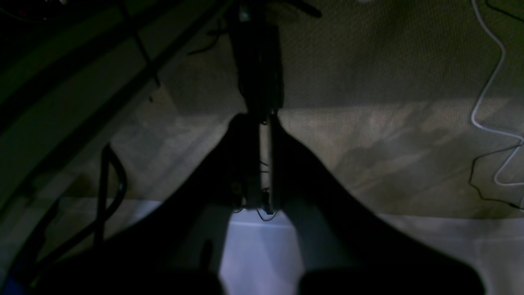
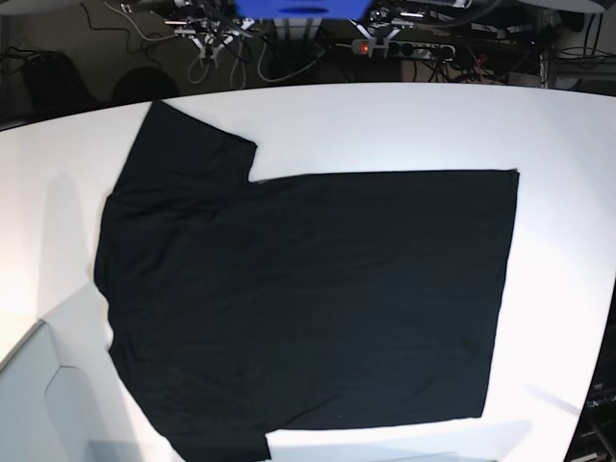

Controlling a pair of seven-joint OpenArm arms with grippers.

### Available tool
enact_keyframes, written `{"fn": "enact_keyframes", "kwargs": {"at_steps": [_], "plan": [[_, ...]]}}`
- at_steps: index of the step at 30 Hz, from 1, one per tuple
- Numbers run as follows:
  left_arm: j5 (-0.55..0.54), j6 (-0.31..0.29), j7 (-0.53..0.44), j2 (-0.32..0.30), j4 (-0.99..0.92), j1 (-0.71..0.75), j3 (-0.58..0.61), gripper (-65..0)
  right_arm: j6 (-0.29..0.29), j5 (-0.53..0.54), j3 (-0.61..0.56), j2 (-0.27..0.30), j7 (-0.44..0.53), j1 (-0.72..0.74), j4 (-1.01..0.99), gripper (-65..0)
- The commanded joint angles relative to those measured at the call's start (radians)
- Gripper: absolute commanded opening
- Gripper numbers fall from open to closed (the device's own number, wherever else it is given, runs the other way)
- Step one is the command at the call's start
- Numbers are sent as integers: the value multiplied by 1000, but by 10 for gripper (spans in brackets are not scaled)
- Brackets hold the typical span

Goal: Fold the T-shirt properly

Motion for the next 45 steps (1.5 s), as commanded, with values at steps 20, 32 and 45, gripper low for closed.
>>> {"fn": "enact_keyframes", "kwargs": {"at_steps": [20, 32, 45], "plan": [[-5, 1, 2, 32, 184, 108, -4, -650, -14, 8, 4, 1, -1, -205, 313, -649], [-8, 1, 2, 37, 189, 136, -5, -650, -14, 8, 1, 1, -3, -238, 319, -649], [-113, -1, 11, 44, 187, 133, 7, -650, -14, 8, 4, 15, -3, -252, 319, -649]]}}
